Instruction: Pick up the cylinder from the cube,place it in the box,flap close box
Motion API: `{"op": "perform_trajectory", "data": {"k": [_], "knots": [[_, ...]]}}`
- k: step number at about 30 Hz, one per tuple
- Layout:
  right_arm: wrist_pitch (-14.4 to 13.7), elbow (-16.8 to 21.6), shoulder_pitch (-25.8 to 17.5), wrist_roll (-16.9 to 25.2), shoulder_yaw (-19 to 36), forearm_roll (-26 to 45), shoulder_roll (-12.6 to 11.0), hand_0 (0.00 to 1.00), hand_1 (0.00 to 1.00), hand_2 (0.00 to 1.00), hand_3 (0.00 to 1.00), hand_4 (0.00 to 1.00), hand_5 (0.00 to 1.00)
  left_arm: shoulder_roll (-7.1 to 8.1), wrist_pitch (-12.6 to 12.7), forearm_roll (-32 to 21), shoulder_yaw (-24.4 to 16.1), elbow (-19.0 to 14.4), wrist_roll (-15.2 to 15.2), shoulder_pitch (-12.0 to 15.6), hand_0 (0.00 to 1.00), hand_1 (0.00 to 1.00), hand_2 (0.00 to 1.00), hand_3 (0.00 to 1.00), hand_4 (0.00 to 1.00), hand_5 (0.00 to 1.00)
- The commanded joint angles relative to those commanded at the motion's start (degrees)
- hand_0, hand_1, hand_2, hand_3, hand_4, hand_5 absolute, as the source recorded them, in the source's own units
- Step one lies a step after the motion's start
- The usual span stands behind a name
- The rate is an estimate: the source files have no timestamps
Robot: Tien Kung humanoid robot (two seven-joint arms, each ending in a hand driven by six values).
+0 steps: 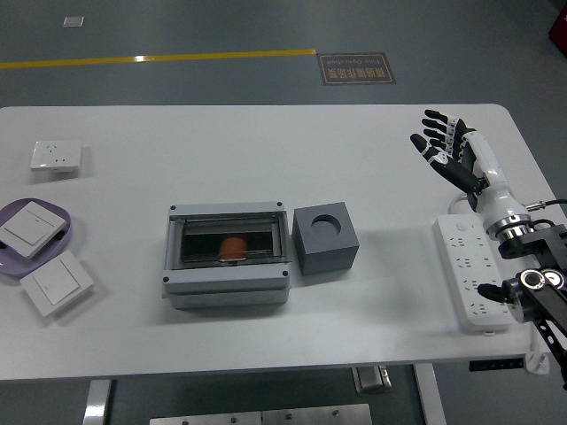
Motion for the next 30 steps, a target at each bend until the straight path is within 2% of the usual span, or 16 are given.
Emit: {"op": "perform_trajectory", "data": {"k": [8,13,21,30], "knots": [[-0.3,-0.2,-0.4,0.1,1.4,-0.3,0.2,0.751,0.737,0.734,0.684,0.734,0.482,0.29,-0.1,0.0,0.0,0.0,0.0,-0.2,0.68,0.691,0.668,0.702,0.68,0.198],[-0.3,-0.9,-0.3,0.1,0.3,-0.5,0.7,0.743,0.727,0.73,0.674,0.735,0.489,0.33,0.0,0.1,0.0,0.0,0.2,0.0,0.679,0.691,0.668,0.702,0.681,0.198],[-0.4,-1.2,0.5,0.4,-1.1,-0.5,1.1,0.741,0.721,0.724,0.666,0.73,0.491,-0.67,0.4,-0.5,0.9,-0.2,0.5,0.7,0.68,0.691,0.668,0.702,0.682,0.199],[0.7,-1.0,1.5,1.2,-2.5,0.8,0.9,0.738,0.72,0.724,0.664,0.728,0.496,-0.38,0.5,-0.2,0.6,-0.1,-0.2,0.5,0.679,0.691,0.667,0.702,0.681,0.198]]}}
